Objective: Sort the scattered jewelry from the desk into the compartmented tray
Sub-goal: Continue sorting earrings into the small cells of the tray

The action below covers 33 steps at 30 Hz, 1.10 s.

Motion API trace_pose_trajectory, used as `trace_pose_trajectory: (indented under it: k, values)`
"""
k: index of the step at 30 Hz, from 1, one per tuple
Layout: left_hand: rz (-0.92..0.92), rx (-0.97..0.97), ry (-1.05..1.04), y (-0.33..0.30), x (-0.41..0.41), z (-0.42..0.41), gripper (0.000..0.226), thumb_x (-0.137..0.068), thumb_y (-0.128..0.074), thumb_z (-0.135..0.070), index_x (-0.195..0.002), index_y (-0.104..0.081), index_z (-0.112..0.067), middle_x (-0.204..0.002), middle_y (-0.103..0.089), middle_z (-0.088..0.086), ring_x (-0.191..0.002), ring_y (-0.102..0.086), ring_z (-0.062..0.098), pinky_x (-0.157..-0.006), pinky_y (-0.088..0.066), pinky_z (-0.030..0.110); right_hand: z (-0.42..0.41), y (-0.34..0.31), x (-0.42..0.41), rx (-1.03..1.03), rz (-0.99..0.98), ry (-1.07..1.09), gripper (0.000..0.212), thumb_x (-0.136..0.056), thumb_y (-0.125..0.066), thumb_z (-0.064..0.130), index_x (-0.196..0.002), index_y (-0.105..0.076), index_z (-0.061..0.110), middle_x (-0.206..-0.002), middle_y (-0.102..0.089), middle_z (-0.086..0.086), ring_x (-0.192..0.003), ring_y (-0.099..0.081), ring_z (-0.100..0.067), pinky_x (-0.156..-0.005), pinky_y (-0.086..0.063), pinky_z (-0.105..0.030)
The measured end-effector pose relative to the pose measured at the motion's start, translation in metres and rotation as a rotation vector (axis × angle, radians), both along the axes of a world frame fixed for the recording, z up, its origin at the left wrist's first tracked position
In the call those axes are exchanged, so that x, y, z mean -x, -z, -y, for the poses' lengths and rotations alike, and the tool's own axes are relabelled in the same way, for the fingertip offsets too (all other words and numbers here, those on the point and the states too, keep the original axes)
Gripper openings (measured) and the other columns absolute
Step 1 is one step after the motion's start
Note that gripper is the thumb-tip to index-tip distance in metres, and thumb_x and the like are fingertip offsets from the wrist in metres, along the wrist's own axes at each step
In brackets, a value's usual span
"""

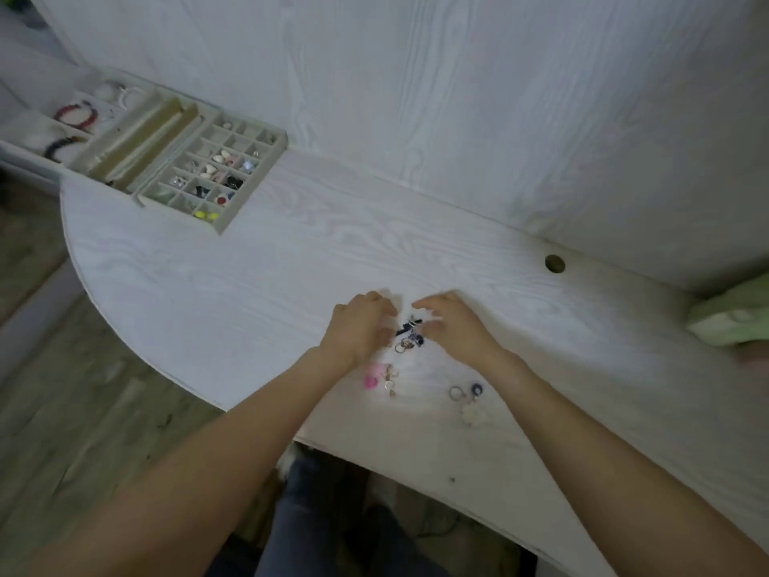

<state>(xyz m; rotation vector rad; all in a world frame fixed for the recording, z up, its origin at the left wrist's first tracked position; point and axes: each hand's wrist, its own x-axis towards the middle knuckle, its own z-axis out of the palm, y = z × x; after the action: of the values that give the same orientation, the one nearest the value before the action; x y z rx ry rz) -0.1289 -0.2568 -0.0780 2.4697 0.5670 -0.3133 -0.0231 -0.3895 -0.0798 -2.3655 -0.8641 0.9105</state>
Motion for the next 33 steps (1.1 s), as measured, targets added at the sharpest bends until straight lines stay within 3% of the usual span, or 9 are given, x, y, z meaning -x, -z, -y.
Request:
trace_pose_trajectory:
  k: [4, 8, 12, 17, 24, 27, 30, 33]
  values:
    - [-0.002, -0.023, -0.132, 0.004, -0.007, 0.016, 0.025, -0.086, -0.062, -0.022, -0.111, -0.064, -0.021, -0.126, -0.046, -0.001, -0.121, -0.041, 0.019, -0.093, -0.028, 0.034, -0.004, 0.009, 0.003, -0.007, 0.028, -0.031, 0.028, -0.082, -0.067, 0.007, -0.109, -0.062, 0.015, -0.11, -0.041, -0.004, -0.113, -0.045, -0.023, -0.099, -0.038, -0.031]
    - [-0.002, -0.078, -0.21, 0.007, -0.014, 0.026, 0.018, -0.084, -0.062, -0.022, -0.101, -0.068, -0.023, -0.119, -0.045, -0.001, -0.117, -0.038, 0.017, -0.09, -0.025, 0.032, -0.009, 0.011, 0.003, -0.035, 0.067, -0.043, 0.018, -0.08, -0.065, -0.003, -0.095, -0.061, 0.008, -0.099, -0.044, -0.004, -0.092, -0.05, -0.021, -0.085, -0.044, -0.029]
    - [-0.018, -0.087, -0.232, 0.011, -0.023, 0.027, 0.019, -0.082, -0.064, -0.024, -0.101, -0.066, -0.022, -0.116, -0.045, 0.0, -0.115, -0.038, 0.019, -0.09, -0.026, 0.033, -0.008, 0.015, 0.001, -0.049, 0.091, -0.049, 0.018, -0.08, -0.067, 0.001, -0.083, -0.052, 0.011, -0.093, -0.049, -0.008, -0.087, -0.046, -0.02, -0.073, -0.038, -0.028]
    - [-0.019, -0.129, -0.144, 0.014, -0.029, 0.026, 0.017, -0.086, -0.062, -0.03, -0.1, -0.066, -0.021, -0.108, -0.049, 0.002, -0.109, -0.041, 0.021, -0.088, -0.028, 0.034, -0.004, 0.019, 0.003, -0.06, 0.126, -0.023, 0.015, -0.082, -0.064, -0.002, -0.092, -0.056, 0.005, -0.094, -0.048, -0.005, -0.088, -0.05, -0.021, -0.077, -0.043, -0.03]
    - [-0.049, -0.176, 0.015, 0.019, -0.032, 0.023, 0.021, -0.095, -0.048, -0.021, -0.112, -0.058, -0.015, -0.112, -0.051, 0.005, -0.108, -0.046, 0.023, -0.086, -0.029, 0.033, -0.007, 0.017, -0.004, 0.018, 0.059, -0.064, 0.015, -0.089, -0.06, 0.008, -0.103, -0.06, 0.003, -0.106, -0.057, -0.013, -0.093, -0.045, -0.018, -0.077, -0.031, -0.023]
    - [0.003, -0.201, 0.091, 0.016, -0.03, 0.02, 0.018, -0.097, -0.044, -0.018, -0.11, -0.054, -0.015, -0.105, -0.06, 0.003, -0.097, -0.053, 0.022, -0.081, -0.028, 0.031, -0.006, 0.011, -0.009, 0.027, 0.004, -0.066, 0.014, -0.093, -0.055, 0.011, -0.103, -0.059, 0.001, -0.098, -0.057, -0.01, -0.089, -0.049, -0.02, -0.073, -0.034, -0.025]
    - [0.103, -0.138, 0.086, 0.01, -0.028, 0.02, 0.016, -0.097, -0.042, -0.021, -0.105, -0.054, -0.013, -0.097, -0.061, 0.001, -0.093, -0.052, 0.021, -0.083, -0.03, 0.032, -0.001, 0.008, -0.014, 0.002, -0.057, -0.007, 0.009, -0.095, -0.052, 0.013, -0.086, -0.051, 0.013, -0.08, -0.05, 0.002, -0.081, -0.048, -0.019, -0.067, -0.039, -0.027]
    - [0.214, 0.116, -0.039, 0.004, -0.026, 0.02, 0.012, -0.093, -0.045, -0.008, -0.097, -0.056, -0.011, -0.098, -0.064, 0.002, -0.095, -0.057, 0.02, -0.087, -0.041, 0.034, 0.003, 0.004, -0.017, -0.083, -0.163, 0.081, 0.017, -0.096, -0.049, 0.014, -0.081, -0.046, 0.018, -0.084, -0.052, 0.001, -0.085, -0.053, -0.02, -0.082, -0.05, -0.039]
